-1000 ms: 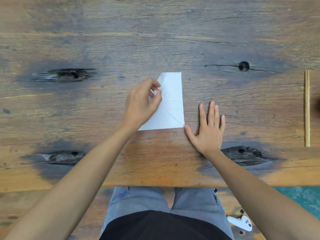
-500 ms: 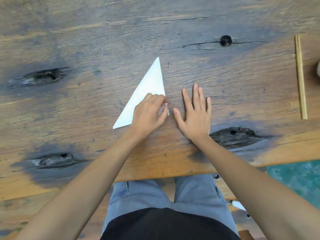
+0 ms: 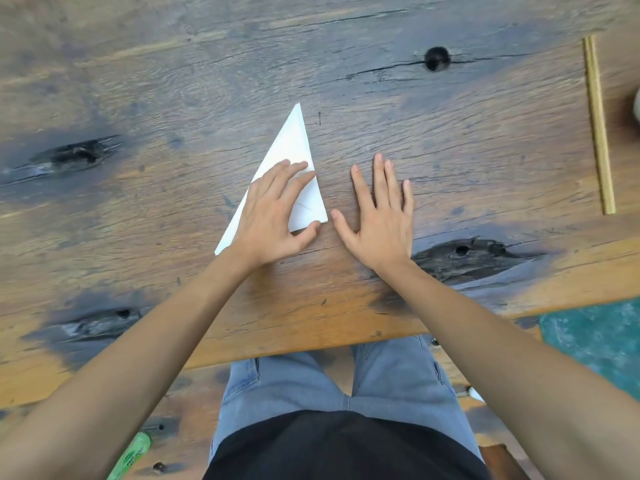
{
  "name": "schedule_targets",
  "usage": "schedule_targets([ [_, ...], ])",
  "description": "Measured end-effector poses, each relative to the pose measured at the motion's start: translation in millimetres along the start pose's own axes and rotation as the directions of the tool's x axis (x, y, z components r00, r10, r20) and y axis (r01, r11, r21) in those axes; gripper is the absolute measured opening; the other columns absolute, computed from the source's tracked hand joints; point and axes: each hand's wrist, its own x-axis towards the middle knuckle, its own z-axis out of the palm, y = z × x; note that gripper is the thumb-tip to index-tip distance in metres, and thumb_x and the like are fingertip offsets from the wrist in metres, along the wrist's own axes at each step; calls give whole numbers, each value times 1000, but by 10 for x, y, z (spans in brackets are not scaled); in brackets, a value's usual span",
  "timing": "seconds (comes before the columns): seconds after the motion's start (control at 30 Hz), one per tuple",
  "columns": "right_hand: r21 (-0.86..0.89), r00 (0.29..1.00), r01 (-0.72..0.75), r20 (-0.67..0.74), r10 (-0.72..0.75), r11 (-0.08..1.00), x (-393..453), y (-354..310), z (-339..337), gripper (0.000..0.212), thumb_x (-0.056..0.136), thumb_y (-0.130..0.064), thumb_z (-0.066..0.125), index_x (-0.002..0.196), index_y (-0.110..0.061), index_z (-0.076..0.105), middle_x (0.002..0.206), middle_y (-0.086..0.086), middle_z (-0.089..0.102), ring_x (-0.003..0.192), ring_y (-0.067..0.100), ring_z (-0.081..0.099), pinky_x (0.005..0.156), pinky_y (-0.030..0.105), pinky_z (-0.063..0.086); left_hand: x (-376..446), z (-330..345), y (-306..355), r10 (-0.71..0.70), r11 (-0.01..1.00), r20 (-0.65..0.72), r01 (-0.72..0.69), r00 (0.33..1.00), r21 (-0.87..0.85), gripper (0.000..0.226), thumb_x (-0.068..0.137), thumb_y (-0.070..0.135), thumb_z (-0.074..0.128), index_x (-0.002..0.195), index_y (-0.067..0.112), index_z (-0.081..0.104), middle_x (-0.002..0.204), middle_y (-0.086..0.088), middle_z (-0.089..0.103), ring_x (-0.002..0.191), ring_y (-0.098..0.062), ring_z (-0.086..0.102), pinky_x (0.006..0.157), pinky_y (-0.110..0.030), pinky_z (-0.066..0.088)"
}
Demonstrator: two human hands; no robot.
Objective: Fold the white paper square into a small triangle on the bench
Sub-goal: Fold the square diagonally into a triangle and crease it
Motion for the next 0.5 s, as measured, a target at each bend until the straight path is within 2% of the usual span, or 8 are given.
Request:
schedule_targets([
  [0.07, -6, 1000, 2, 9, -2, 1000, 12, -3, -1, 84, 97, -71, 37, 165, -24, 23, 175, 14, 9, 162, 27, 7, 129, 56, 11, -26, 11, -88, 9, 999, 64, -12, 998, 43, 83, 89, 58, 60, 157, 19, 36, 168, 0, 30, 159, -26, 19, 123, -46, 25],
  [0.17, -24, 1000, -7, 13, 8, 1000, 9, 3, 8, 87, 96, -75, 36, 165, -25, 21, 175, 13, 9, 162, 26, 7, 129, 56, 11, -71, 43, -200, 53, 989, 125, -70, 991, 133, 85, 93, 65, 47, 163, 24, 20, 173, 1, 16, 161, -25, 7, 128, -49, 15],
  [0.33, -40, 1000, -9, 12, 9, 999, 3, -2, 8, 91, 93, -78, 38, 165, -26, 21, 175, 13, 8, 162, 27, 7, 128, 56, 11, -128, 120, -353, 117, 952, 204, -168, 972, 256, 83, 97, 67, 34, 165, 26, 11, 174, 1, 10, 162, -25, 3, 130, -51, 11],
  [0.5, -54, 1000, -10, 25, 11, 998, 8, -18, -23, 92, 92, -78, 38, 166, -26, 20, 175, 13, 6, 162, 27, 6, 129, 56, 9, -167, 174, -449, 149, 934, 207, -206, 967, 293, 83, 96, 68, 30, 165, 27, 8, 174, 0, 8, 162, -25, 4, 129, -53, 12],
])
